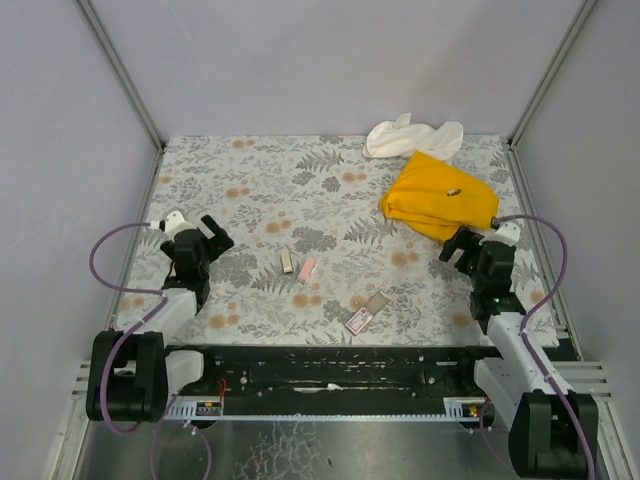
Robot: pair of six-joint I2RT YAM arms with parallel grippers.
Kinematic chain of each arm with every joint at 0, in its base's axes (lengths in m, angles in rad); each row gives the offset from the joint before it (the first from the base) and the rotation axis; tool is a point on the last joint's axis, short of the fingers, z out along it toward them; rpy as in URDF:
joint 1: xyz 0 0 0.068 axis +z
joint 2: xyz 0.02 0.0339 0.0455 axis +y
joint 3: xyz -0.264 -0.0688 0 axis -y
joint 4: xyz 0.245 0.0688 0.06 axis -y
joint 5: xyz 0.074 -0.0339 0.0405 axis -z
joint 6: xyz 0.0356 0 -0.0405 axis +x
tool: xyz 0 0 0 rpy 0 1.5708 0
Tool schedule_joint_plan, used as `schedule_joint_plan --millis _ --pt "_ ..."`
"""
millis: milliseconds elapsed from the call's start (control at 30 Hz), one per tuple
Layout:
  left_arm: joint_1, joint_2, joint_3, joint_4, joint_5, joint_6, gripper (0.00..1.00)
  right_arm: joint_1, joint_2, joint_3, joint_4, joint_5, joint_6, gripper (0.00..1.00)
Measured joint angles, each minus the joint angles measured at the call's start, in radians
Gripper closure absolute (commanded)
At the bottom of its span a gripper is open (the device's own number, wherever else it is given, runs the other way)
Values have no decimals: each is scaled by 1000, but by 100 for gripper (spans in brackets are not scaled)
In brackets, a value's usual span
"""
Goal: Load the staples into the stapler
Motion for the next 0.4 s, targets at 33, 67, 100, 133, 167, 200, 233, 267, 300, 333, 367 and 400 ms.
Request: schedule_joint_plan --millis 33,67,100,133,167,200,233,267,300,333,367,400 --pt "0 -5 -19 21 -26 21 3 0 3 -47 54 24 -11 0" --pt "0 -3 -28 41 -42 37 3 0 19 -89 90 50 -23 0" --pt "0 4 -31 63 -57 53 3 0 39 -118 109 71 -36 0" --pt "0 13 -32 82 -66 65 3 0 55 -140 131 90 -52 0" --pt "0 27 -32 112 -75 78 3 0 67 -153 155 105 -66 0" --pt "0 43 -32 141 -80 90 3 0 80 -161 183 117 -81 0" --pt "0 60 -32 168 -82 100 3 0 96 -166 224 130 -98 0" --pt "0 72 -32 188 -83 106 3 0 108 -166 253 135 -107 0" --pt "0 86 -35 216 -83 116 3 0 122 -166 292 141 -117 0" --pt "0 98 -42 243 -82 124 3 0 140 -168 337 148 -126 0" --pt "0 106 -48 264 -79 131 3 0 158 -173 380 152 -134 0" --pt "0 116 -58 290 -77 142 3 0 176 -180 418 156 -142 0"
